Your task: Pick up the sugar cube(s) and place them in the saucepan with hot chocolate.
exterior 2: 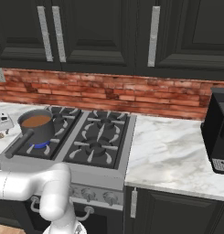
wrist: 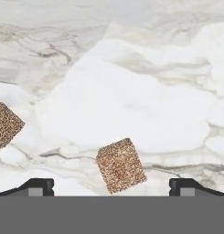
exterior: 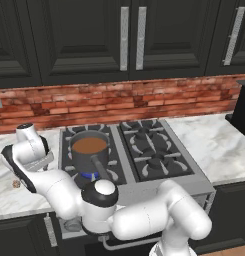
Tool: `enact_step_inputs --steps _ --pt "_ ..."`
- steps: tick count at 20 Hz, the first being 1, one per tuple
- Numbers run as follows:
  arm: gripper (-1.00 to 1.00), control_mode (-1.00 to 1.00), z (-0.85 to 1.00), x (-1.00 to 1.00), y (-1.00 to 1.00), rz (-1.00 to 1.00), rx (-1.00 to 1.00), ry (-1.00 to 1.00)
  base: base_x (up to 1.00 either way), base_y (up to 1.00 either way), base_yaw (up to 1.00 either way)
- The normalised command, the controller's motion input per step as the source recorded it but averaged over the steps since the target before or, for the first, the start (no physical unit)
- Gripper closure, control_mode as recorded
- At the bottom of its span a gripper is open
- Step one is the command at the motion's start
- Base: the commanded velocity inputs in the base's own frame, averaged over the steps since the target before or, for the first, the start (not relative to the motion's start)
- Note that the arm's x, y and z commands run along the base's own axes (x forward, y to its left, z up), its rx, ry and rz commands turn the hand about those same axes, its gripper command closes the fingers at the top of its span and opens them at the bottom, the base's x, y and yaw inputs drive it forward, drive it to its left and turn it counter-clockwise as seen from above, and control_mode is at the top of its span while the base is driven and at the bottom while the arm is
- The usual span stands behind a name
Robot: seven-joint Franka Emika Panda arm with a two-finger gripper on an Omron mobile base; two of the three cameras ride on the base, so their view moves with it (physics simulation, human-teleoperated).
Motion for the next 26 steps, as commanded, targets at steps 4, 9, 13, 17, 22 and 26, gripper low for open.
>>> enact_step_inputs --steps 4,9,13,17,22,26 --pt "-1.00 -1.00 0.00 0.07 -0.01 -0.07 0.01 0.00 0.00 0.00 0.00" --pt "-1.00 -1.00 0.00 0.05 0.00 -0.06 0.01 0.00 0.00 0.00 0.00" --pt "-1.00 -1.00 0.00 0.08 0.00 -0.02 0.00 0.00 0.00 0.00 0.00" --pt "-1.00 -1.00 -0.04 0.07 0.00 -0.01 0.00 0.00 0.00 0.00 0.00" --pt "-1.00 -1.00 -0.09 0.01 0.00 0.00 0.00 0.01 0.00 0.00 0.00" --pt "-1.00 -1.00 -0.13 0.00 0.00 0.00 0.00 0.00 0.00 0.00 0.00"
